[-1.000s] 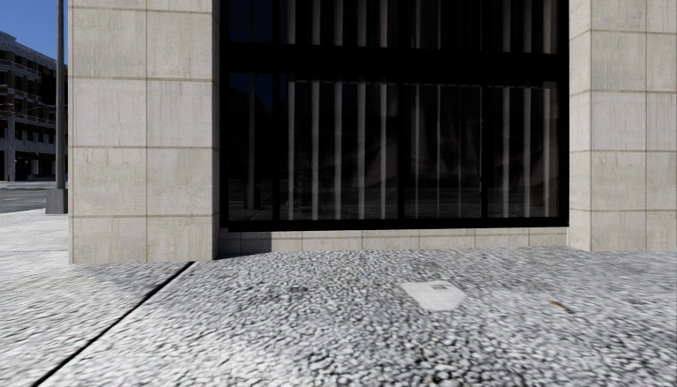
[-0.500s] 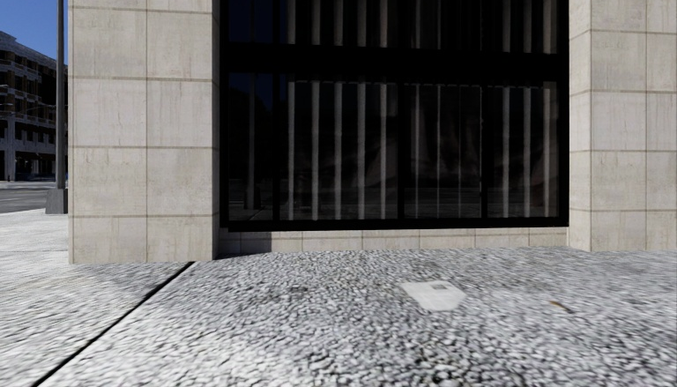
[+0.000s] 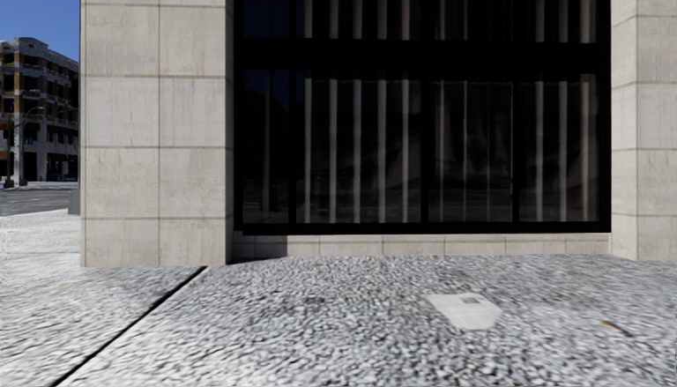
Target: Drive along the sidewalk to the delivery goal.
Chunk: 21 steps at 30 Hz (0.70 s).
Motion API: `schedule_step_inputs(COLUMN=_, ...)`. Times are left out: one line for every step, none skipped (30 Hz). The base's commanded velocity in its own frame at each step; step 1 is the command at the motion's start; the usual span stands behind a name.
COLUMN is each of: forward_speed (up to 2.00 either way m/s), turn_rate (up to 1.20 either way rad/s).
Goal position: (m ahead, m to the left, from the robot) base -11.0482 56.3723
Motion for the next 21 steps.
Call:
schedule_step_inputs(forward_speed=0.64, turn_rate=0.47)
schedule_step_inputs(forward_speed=0.64, turn_rate=0.47)
schedule_step_inputs(forward_speed=0.64, turn_rate=0.47)
schedule_step_inputs(forward_speed=0.64, turn_rate=0.47)
schedule_step_inputs(forward_speed=0.64, turn_rate=0.47)
schedule_step_inputs(forward_speed=0.64, turn_rate=0.47)
schedule_step_inputs(forward_speed=0.64, turn_rate=0.5)
schedule_step_inputs(forward_speed=0.64, turn_rate=0.54)
schedule_step_inputs(forward_speed=0.64, turn_rate=0.55)
schedule_step_inputs(forward_speed=0.64, turn_rate=0.56)
schedule_step_inputs(forward_speed=0.64, turn_rate=0.56)
schedule_step_inputs(forward_speed=0.64, turn_rate=0.56)
schedule_step_inputs(forward_speed=0.64, turn_rate=0.56)
schedule_step_inputs(forward_speed=0.65, turn_rate=0.56)
schedule_step_inputs(forward_speed=0.72, turn_rate=0.56)
schedule_step_inputs(forward_speed=0.76, turn_rate=0.56)
schedule_step_inputs(forward_speed=0.77, turn_rate=0.56)
schedule_step_inputs(forward_speed=0.8, turn_rate=0.56)
schedule_step_inputs(forward_speed=0.82, turn_rate=0.56)
schedule_step_inputs(forward_speed=0.85, turn_rate=0.56)
schedule_step_inputs(forward_speed=0.85, turn_rate=0.56)
